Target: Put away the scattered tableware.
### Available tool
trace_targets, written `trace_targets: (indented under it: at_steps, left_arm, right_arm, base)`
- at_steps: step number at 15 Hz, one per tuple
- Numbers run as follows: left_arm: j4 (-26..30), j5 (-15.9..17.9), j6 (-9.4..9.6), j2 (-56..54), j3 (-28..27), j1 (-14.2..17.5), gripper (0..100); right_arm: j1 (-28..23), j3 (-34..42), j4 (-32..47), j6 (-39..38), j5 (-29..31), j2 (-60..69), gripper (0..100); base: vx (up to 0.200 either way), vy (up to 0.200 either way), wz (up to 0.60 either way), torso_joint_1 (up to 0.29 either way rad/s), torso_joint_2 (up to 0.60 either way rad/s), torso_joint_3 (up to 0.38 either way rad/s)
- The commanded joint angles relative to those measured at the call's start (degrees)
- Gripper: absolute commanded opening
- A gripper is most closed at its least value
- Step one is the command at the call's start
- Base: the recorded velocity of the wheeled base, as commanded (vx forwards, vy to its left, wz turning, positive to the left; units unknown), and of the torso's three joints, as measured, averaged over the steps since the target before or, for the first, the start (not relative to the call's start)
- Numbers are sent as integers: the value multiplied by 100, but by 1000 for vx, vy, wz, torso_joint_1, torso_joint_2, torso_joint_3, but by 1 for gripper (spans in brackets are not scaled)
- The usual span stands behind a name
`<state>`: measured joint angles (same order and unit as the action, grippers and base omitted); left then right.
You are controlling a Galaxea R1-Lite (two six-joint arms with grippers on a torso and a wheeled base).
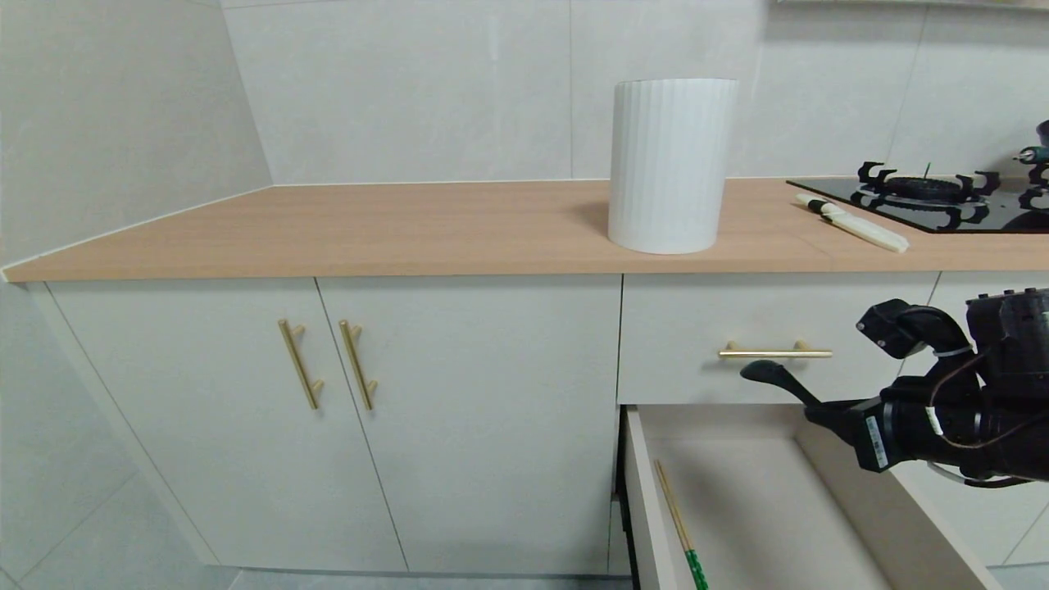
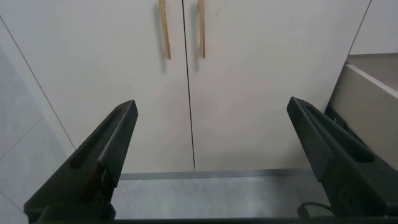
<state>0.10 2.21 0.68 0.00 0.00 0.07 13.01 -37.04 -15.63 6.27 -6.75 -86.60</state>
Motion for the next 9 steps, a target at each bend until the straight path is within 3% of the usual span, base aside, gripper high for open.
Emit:
trace_targets:
  at_steps: [1, 6, 9]
  left_arm:
    - [-1, -1, 2, 0, 0, 1, 100]
    - [-1, -1, 2, 0, 0, 1, 100]
    - [-1, -1, 2, 0, 0, 1, 100]
  right_arm:
    - [9, 3, -2, 6, -1, -120, 0]
    - [0, -23, -2, 85, 16, -832, 0]
    - [9, -471, 60, -372, 552, -1588, 0]
  base:
    - [0, 0, 0, 0, 0, 0]
    - [0, 0, 0, 0, 0, 0]
    - [0, 0, 0, 0, 0, 0]
